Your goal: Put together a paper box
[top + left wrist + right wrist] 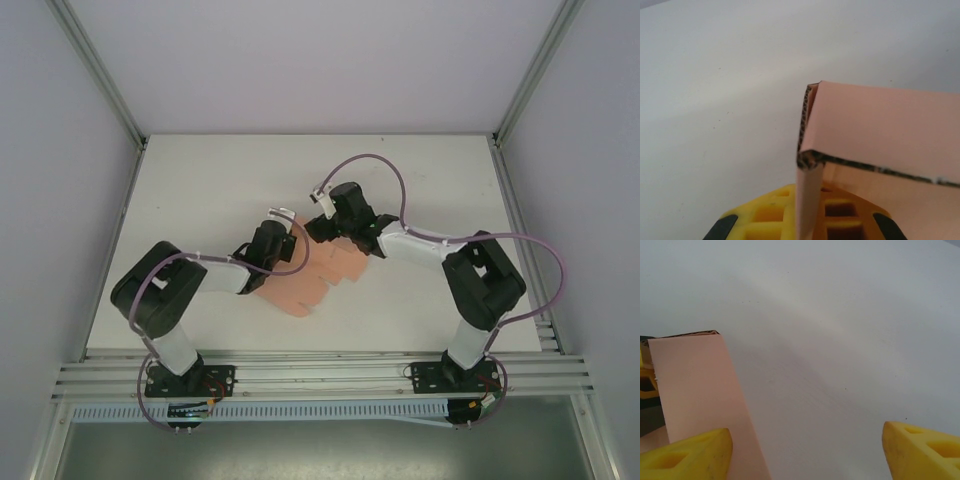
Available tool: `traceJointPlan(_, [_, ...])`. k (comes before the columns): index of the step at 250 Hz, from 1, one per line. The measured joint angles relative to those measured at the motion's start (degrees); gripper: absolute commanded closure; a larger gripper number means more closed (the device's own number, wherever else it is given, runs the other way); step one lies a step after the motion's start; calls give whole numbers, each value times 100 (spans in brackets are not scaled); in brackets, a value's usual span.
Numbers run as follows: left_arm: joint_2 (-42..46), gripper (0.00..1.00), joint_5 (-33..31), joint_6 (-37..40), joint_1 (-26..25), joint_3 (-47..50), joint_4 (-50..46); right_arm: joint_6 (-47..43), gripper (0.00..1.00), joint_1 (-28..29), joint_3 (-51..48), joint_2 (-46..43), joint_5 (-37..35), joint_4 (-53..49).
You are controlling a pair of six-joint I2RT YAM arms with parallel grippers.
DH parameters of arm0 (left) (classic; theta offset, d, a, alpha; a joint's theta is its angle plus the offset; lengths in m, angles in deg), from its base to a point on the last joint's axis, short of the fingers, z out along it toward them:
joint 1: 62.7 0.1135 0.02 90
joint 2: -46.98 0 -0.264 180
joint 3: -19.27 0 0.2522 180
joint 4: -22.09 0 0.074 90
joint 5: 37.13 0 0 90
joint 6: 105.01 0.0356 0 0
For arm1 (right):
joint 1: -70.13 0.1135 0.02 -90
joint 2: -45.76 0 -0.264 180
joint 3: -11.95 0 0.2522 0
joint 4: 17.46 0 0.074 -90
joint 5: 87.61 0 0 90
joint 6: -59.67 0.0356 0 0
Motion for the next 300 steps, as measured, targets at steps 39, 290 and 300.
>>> traceJointPlan(39, [986,100,9,-170,4,160,-197,2,14,15,-90,-931,-391,-422])
traceJointPlan(290, [2236,100,-22,-686,37,518,-990,85,10,-136,-658,-2649,-645,-1744])
traceJointPlan(300, [2221,100,17,-686,37,518,-988,76,10,-136,-658,-2680,-643,-1805])
